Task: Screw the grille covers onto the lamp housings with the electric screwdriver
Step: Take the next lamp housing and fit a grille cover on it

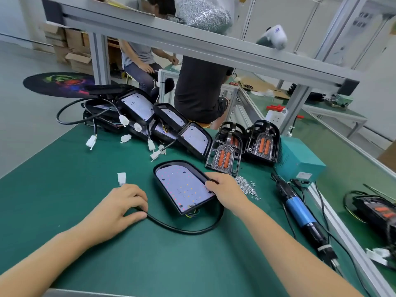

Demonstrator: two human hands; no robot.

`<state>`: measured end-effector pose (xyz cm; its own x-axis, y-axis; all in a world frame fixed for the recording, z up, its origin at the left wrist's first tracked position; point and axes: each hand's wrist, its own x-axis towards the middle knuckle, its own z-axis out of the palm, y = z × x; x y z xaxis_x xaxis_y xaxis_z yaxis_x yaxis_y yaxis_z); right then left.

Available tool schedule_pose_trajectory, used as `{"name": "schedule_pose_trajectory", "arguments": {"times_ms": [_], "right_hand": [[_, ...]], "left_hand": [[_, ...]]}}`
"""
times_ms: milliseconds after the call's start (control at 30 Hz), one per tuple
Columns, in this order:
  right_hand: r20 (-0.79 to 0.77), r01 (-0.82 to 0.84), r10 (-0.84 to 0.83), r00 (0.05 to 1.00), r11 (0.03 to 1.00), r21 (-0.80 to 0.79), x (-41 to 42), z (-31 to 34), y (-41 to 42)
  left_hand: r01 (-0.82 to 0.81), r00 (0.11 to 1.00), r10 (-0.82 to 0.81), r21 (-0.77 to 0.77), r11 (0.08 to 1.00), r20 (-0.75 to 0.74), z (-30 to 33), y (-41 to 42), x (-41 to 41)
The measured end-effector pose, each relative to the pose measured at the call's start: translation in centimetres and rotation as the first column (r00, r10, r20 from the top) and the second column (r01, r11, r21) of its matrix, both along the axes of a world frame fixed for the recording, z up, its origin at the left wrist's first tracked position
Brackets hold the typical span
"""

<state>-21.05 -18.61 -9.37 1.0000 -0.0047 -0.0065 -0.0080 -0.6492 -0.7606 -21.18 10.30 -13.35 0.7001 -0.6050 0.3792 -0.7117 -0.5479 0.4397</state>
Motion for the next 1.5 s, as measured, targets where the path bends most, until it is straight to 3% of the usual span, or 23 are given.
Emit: {"name": "schedule_pose_trajectory", "arguments": {"times_ms": [200, 267, 333, 367, 433, 500, 567, 667, 767, 867, 1033, 1167, 1333, 1500], "right_hand": [[0.016, -0.061, 0.064, 0.998, 0.99, -0.125, -0.6, -0.2, -0.9], [0.039, -0.068, 0.076, 0.996, 0.982, -0.173, -0.7, -0.4, -0.9], [0.043, -0.066, 0.076, 0.996, 0.977, -0.202, -0.5, -0.6, -0.9], [0.04, -0.068, 0.079, 0.996, 0.974, -0.217, -0.4, -0.5, -0.9], [0.044, -0.082, 0.097, 0.994, 0.962, -0.261, -0.1, -0.4, -0.8], [0.058, -0.092, 0.114, 0.992, 0.949, -0.302, 0.4, -0.2, -0.7], [0.071, -0.092, 0.119, 0.99, 0.948, -0.306, 0.9, 0.1, -0.8], [0.082, -0.027, 0.045, 0.996, 0.978, -0.208, 1.7, 0.8, -1.0], [0.166, 0.185, -0.15, 0.975, 0.956, -0.226, 3.3, 1.3, -2.6], [0.165, 0.418, -0.385, 0.908, 0.861, -0.289, 5.5, 1.5, -4.8], [0.043, 0.556, -0.574, 0.818, 0.769, -0.315, 8.4, 0.6, -7.0], [0.019, 0.599, -0.622, 0.782, 0.743, -0.298, 9.2, -0.3, -7.7], [0.13, 0.654, -0.644, 0.754, 0.717, -0.24, 9.1, -0.4, -7.5], [0.25, 0.615, -0.584, 0.772, 0.786, -0.065, 7.3, 1.4, -7.2]], "left_hand": [[-0.233, 0.937, 0.204, -0.075, 0.969, -0.284, -0.3, -1.0, 2.2], [-0.368, 0.863, 0.224, -0.261, 0.892, -0.453, 0.0, -2.0, 2.5], [-0.515, 0.762, 0.18, -0.413, 0.751, -0.623, 0.4, -3.4, 2.9], [-0.577, 0.715, 0.183, -0.421, 0.7, -0.675, 0.7, -4.2, 3.2], [-0.624, 0.644, 0.238, -0.319, 0.713, -0.727, 1.2, -5.7, 3.9], [-0.629, 0.625, 0.404, -0.124, 0.768, -0.668, 1.4, -7.3, 4.4], [-0.656, 0.624, 0.519, -0.032, 0.754, -0.584, 1.2, -8.3, 5.0], [-0.691, 0.662, 0.567, -0.106, 0.715, -0.49, 0.7, -8.6, 5.0], [-0.687, 0.709, 0.607, -0.156, 0.71, -0.359, 0.0, -8.6, 4.2], [-0.685, 0.713, 0.602, -0.178, 0.706, -0.359, -0.1, -8.6, 4.1], [-0.694, 0.703, 0.595, -0.194, 0.693, -0.389, -0.3, -8.6, 4.1], [-0.699, 0.691, 0.588, -0.182, 0.692, -0.419, -0.4, -8.5, 4.2], [-0.701, 0.688, 0.573, -0.202, 0.684, -0.447, -0.4, -8.5, 4.2], [-0.701, 0.692, 0.538, -0.271, 0.66, -0.481, -0.1, -8.6, 3.9]]}}
